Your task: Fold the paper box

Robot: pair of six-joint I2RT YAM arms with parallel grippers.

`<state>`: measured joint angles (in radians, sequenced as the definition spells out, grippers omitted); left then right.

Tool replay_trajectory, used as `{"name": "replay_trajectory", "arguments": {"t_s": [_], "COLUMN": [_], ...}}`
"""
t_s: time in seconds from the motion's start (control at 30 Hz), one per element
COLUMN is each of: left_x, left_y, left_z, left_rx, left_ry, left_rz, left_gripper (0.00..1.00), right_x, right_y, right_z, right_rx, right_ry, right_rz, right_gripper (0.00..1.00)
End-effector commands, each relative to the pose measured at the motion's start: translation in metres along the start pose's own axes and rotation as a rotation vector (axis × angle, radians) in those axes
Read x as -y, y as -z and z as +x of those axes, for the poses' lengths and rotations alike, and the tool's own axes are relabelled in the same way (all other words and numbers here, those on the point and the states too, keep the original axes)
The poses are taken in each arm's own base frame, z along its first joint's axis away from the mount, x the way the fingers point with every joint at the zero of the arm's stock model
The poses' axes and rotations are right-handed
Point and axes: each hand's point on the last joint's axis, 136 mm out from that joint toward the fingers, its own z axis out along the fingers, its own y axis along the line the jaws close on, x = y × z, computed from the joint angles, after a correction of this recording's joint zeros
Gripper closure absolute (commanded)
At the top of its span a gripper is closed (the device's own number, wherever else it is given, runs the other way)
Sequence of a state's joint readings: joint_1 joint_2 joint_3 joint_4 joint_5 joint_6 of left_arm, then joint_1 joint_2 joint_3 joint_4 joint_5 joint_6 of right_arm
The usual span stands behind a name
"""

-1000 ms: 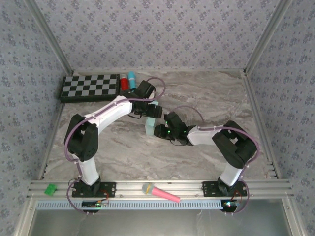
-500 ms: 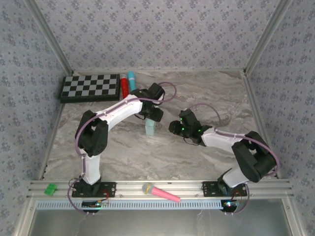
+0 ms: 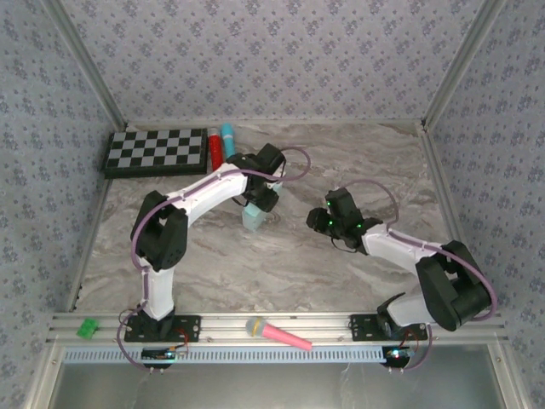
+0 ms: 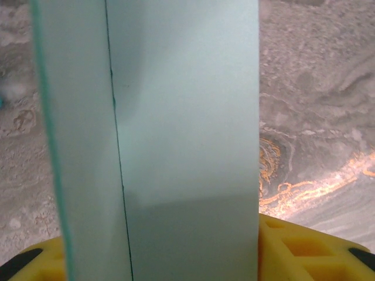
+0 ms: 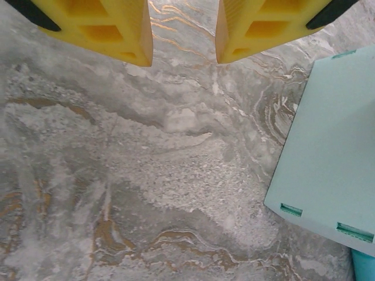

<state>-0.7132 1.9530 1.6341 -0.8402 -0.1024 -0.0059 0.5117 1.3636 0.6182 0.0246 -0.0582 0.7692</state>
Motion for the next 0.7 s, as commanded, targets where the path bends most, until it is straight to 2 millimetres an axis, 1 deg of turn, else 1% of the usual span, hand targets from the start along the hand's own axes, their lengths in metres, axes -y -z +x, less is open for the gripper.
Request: {"name": "replay_trajectory", "arguments": {"t_s": [0.0, 0.1, 0.2, 0.33, 0.67], "left_x": [0.005, 0.015, 0.025, 0.035, 0.05], "left_y": [0.007, 0.014, 0.017, 0.017, 0.022], "left_z": [-0.008, -0.01, -0.009, -0.004, 0.012], "left_rx": [0.028, 0.076, 0.121, 0.121, 0.139], "left_ry": [-0.138, -0.24, -0.36, -0.474, -0.736], "left_rz": [0.119, 0.222, 0.291, 0.372, 0.475], "left_gripper": [0.51, 0.51, 0.5, 0.5, 0.49], "right_x": [0.012, 0.017, 0.02, 0.023, 0.031], "right_y": [0.007, 0.012, 0.014, 0.016, 0.022], "right_z": [0.001, -0.001, -0.002, -0.003, -0.002], "right_rx": [0.006, 0.017, 0.023, 0.029, 0.042], "right_ry": [0.008, 0.003, -0.004, -0.009, -0.026], "right_rz": [0.038, 0.047, 0.049, 0.051, 0.059], "right_gripper": [0.65, 0.64, 0.64, 0.64, 0.63]}}
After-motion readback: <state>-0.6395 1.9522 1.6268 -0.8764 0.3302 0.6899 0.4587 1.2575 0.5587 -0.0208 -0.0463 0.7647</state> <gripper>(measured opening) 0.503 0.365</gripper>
